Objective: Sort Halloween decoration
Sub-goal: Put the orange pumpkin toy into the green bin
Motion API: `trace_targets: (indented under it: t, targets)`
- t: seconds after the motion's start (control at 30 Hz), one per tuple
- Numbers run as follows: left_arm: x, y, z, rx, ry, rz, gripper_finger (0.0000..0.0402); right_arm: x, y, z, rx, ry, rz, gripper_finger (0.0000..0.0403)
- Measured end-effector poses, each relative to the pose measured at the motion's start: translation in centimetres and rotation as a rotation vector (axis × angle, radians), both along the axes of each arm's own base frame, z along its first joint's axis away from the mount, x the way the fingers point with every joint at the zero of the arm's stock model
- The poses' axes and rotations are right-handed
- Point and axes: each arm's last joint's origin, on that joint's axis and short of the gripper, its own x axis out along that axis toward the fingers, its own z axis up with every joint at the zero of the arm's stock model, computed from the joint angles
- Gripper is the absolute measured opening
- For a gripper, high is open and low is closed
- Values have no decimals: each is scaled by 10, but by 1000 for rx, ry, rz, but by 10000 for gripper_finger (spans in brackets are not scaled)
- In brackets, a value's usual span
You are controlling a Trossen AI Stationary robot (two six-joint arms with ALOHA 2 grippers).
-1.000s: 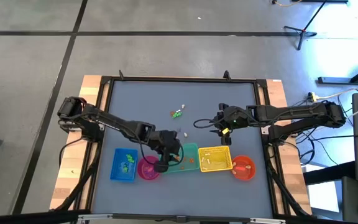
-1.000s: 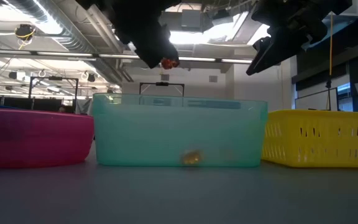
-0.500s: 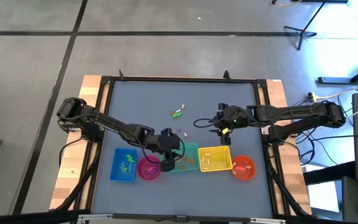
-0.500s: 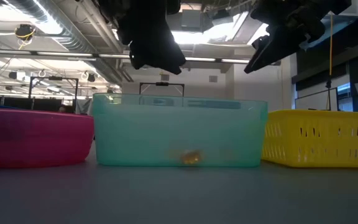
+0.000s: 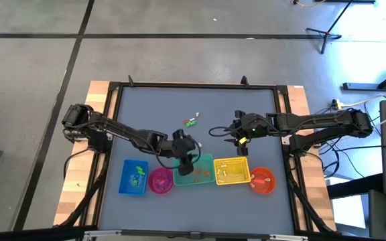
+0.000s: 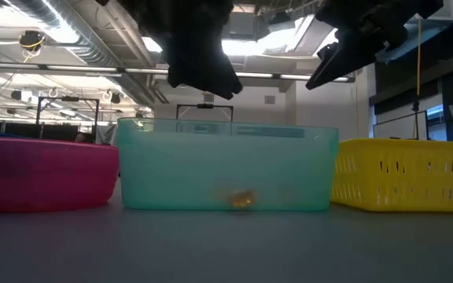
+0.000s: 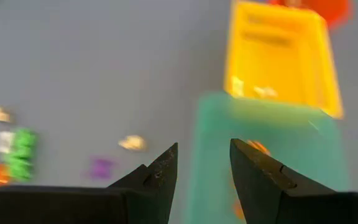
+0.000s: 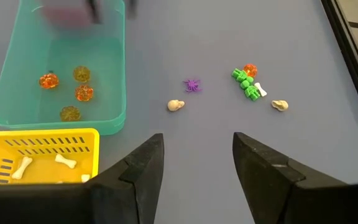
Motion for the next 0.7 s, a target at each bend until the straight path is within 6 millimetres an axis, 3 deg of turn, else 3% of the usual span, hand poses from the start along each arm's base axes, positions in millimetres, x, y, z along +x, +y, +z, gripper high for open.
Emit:
trace_targets:
  t: [0.27, 0.7]
  targets:
    - [11, 36, 9, -49, -149, 206, 131, 0, 0, 0, 0, 0, 0, 189]
    - [8, 105, 9, -56, -149, 379, 131, 0, 0, 0, 0, 0, 0, 189]
